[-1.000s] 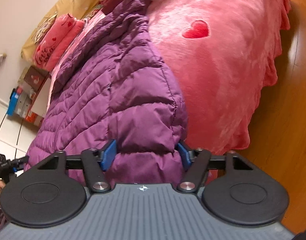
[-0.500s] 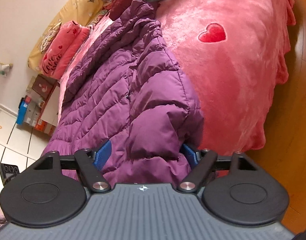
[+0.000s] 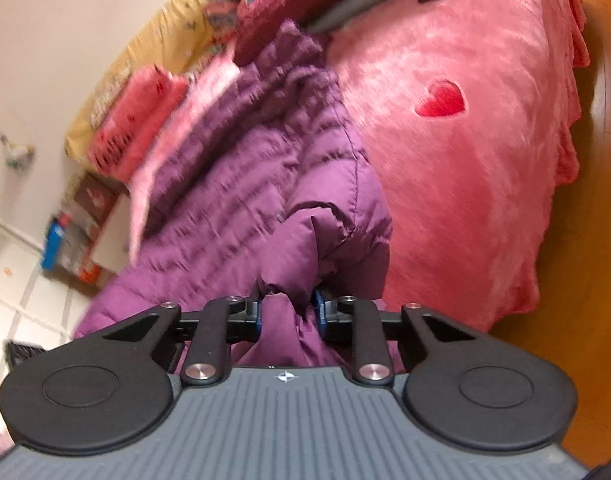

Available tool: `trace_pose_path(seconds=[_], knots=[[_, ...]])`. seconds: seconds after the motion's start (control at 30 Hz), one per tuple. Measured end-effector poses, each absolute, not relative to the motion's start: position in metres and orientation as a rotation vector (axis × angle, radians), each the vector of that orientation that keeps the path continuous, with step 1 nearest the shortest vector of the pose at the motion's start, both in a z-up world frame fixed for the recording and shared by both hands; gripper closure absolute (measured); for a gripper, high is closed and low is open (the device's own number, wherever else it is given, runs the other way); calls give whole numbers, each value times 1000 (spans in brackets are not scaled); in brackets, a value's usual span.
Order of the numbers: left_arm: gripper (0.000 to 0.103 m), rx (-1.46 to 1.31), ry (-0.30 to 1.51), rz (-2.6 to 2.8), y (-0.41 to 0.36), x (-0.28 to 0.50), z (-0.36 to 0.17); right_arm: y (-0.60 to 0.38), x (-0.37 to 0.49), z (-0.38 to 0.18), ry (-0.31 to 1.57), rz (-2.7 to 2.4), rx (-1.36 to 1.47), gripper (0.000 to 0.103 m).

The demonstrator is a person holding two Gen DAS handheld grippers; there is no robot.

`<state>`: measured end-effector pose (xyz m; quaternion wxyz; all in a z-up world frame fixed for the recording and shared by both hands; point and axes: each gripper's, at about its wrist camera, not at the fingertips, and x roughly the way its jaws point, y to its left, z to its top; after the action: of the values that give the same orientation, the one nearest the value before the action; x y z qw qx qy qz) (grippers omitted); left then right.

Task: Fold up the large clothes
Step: 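Grasp the jacket edge with the right gripper while the left gripper grasps beside it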

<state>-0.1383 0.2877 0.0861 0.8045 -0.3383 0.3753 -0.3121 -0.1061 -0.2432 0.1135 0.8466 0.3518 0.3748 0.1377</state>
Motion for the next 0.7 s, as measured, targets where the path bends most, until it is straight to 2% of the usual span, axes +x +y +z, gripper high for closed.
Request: trace_pose_path(seconds=[0.4,0.7], knots=[[79,-936,622,-713,296,-81,122,-239,-60,158,551,282,1017,79],[79,-1049,466,-692,311,-11,132,-229,23,197,454,240,1031,80]])
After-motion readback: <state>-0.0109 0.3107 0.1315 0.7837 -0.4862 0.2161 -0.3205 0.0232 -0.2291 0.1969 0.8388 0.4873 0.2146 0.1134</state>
